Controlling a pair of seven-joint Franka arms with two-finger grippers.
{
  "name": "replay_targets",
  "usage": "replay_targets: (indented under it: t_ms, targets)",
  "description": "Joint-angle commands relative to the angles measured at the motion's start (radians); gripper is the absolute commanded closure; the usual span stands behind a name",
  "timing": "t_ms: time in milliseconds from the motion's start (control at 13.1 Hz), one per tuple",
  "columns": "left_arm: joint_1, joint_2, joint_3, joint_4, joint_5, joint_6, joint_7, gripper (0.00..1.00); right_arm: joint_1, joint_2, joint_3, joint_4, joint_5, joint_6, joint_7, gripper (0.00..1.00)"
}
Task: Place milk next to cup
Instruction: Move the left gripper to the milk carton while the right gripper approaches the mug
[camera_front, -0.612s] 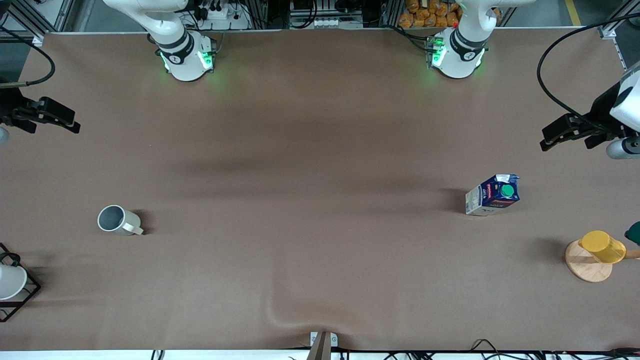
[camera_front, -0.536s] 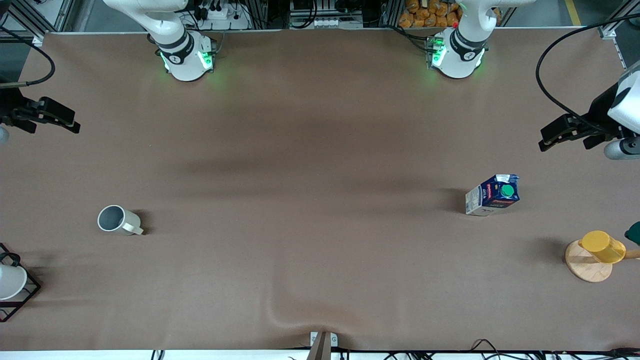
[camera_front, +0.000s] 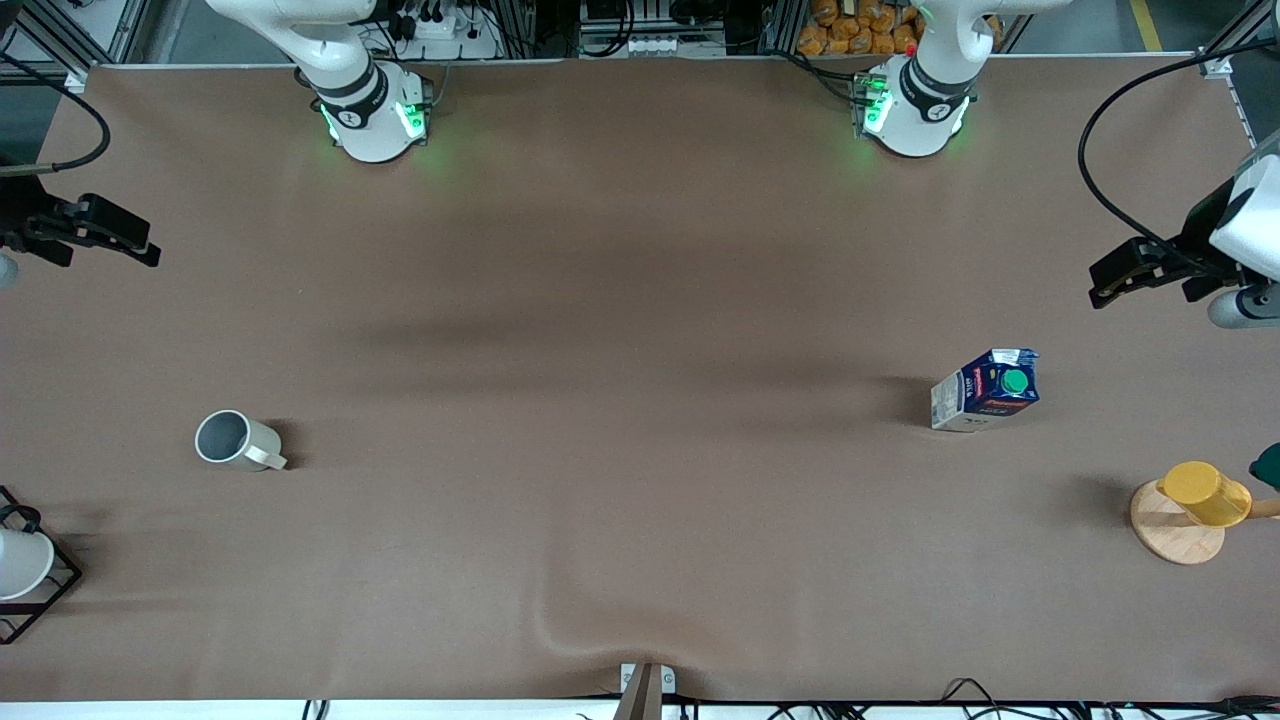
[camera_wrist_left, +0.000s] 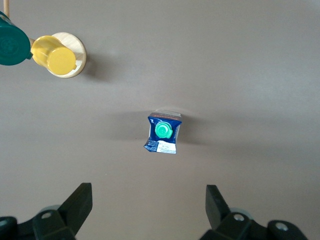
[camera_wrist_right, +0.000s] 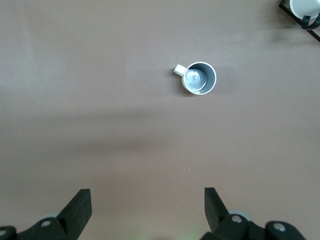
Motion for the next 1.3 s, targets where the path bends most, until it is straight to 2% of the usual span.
replay_targets:
  t_ms: [0, 230, 536, 612, 765, 842, 995, 1224]
  targets:
    - [-0.001, 0.015, -0.011, 0.021, 0.026, -0.004, -0.004, 0.00, -0.012, 0.010, 0.007, 0.020, 0.015, -0.014, 0.003, 0.00]
    - [0.001, 0.031, -0.011, 0.010, 0.025, 0.014, -0.006, 0.00, 0.011, 0.071, 0.015, 0.023, 0.017, -0.003, -0.003, 0.00]
    - [0.001, 0.069, -0.011, 0.008, 0.025, 0.046, -0.006, 0.00, 0.057, 0.189, 0.016, 0.053, 0.029, 0.090, 0.007, 0.00]
    - [0.004, 0.089, -0.013, -0.002, 0.025, 0.074, -0.004, 0.00, 0.066, 0.231, 0.015, 0.053, 0.056, 0.131, 0.007, 0.00]
    - [0.007, 0.087, -0.014, -0.086, 0.025, 0.175, 0.008, 0.00, 0.019, 0.272, 0.010, 0.052, 0.160, 0.148, -0.005, 0.00]
    - [0.005, 0.089, -0.016, -0.109, 0.025, 0.201, 0.008, 0.00, 0.006, 0.300, 0.010, 0.053, 0.179, 0.156, -0.005, 0.00]
    - [0.002, 0.095, -0.019, -0.154, 0.025, 0.255, 0.008, 0.00, -0.015, 0.329, 0.009, 0.053, 0.168, 0.176, -0.008, 0.00]
    - [0.004, 0.098, -0.019, -0.154, 0.025, 0.260, 0.010, 0.00, -0.046, 0.407, 0.007, 0.053, 0.035, 0.210, -0.060, 0.00]
